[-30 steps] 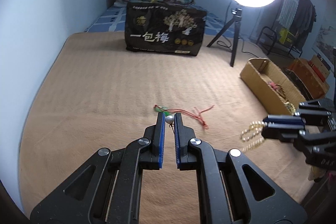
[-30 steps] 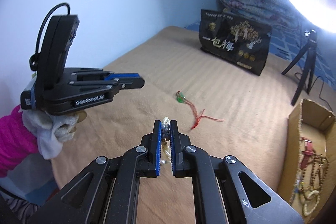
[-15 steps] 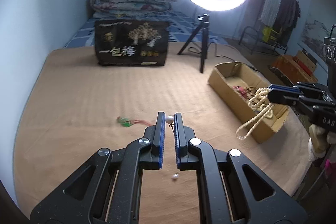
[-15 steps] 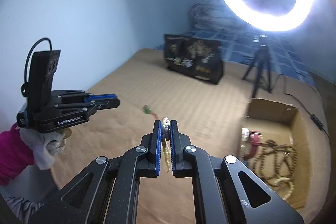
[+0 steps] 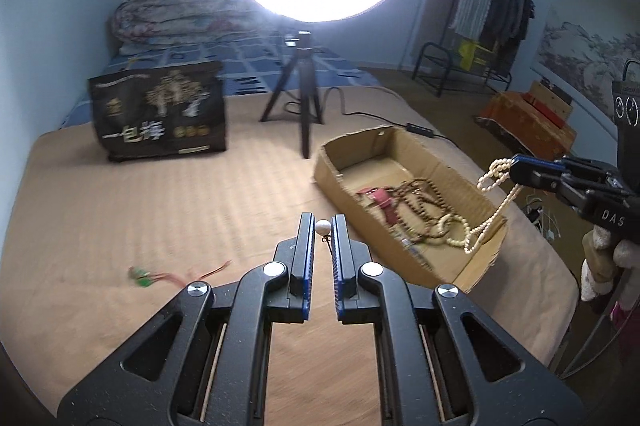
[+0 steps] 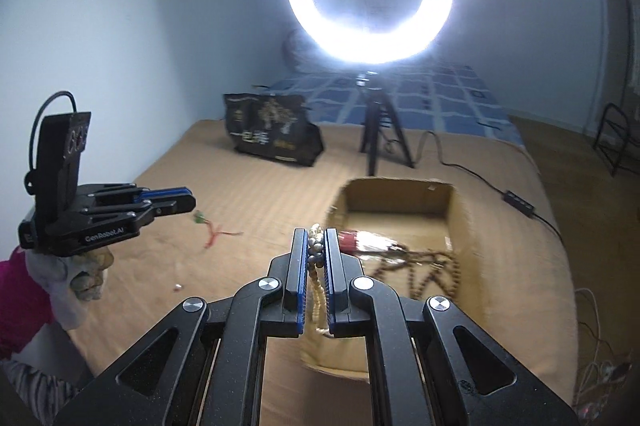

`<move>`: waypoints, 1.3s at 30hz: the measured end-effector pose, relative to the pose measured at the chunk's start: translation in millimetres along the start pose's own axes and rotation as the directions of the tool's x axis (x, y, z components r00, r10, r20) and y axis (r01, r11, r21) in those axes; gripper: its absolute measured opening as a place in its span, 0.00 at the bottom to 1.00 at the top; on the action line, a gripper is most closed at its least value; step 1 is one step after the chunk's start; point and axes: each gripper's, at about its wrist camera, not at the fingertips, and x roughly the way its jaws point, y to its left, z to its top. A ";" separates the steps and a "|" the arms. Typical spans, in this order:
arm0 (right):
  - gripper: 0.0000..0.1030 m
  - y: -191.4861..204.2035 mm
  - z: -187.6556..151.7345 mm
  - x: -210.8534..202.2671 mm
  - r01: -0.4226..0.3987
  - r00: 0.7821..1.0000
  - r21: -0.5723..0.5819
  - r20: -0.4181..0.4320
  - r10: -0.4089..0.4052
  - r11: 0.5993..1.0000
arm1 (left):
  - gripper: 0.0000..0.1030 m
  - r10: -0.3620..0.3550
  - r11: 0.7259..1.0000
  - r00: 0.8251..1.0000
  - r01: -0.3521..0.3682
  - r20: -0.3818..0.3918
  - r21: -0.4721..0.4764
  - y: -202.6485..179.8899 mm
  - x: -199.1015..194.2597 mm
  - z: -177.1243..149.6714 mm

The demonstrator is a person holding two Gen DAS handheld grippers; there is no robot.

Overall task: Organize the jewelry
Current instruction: 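Carry the pearl earring and pearl necklace over the cardboard box with both grippers, then open the right gripper to drop the pearl necklace into the box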

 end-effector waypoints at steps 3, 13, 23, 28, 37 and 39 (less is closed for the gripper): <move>0.06 -12.7 -6.2 -1.6 0.017 1.000 0.015 -0.004 -0.017 1.000 | 0.06 -0.021 1.000 1.000 0.021 -0.010 0.017 -17.6 15.7 7.2; 0.06 -49.9 -29.0 5.7 0.044 0.999 0.054 -0.032 -0.043 0.998 | 0.06 -0.062 0.996 0.997 0.065 -0.046 0.057 -61.9 65.6 24.0; 0.06 -77.2 -47.6 19.7 0.057 0.995 0.090 -0.086 -0.050 0.994 | 0.06 -0.064 0.994 0.995 0.071 -0.072 0.089 -94.6 113.9 41.2; 0.06 -87.4 -54.4 28.5 0.064 0.991 0.121 -0.124 -0.049 0.991 | 0.06 -0.061 0.993 0.995 0.069 -0.083 0.093 -100.9 128.3 45.4; 0.06 -97.0 -63.2 36.5 0.086 0.984 0.158 -0.165 -0.059 0.984 | 0.06 -0.034 0.994 0.995 0.044 -0.095 0.103 -106.9 141.5 46.6; 0.06 -97.1 -64.0 37.3 0.088 0.983 0.156 -0.171 -0.061 0.984 | 0.06 -0.029 0.994 0.995 0.039 -0.098 0.104 -107.4 142.5 46.9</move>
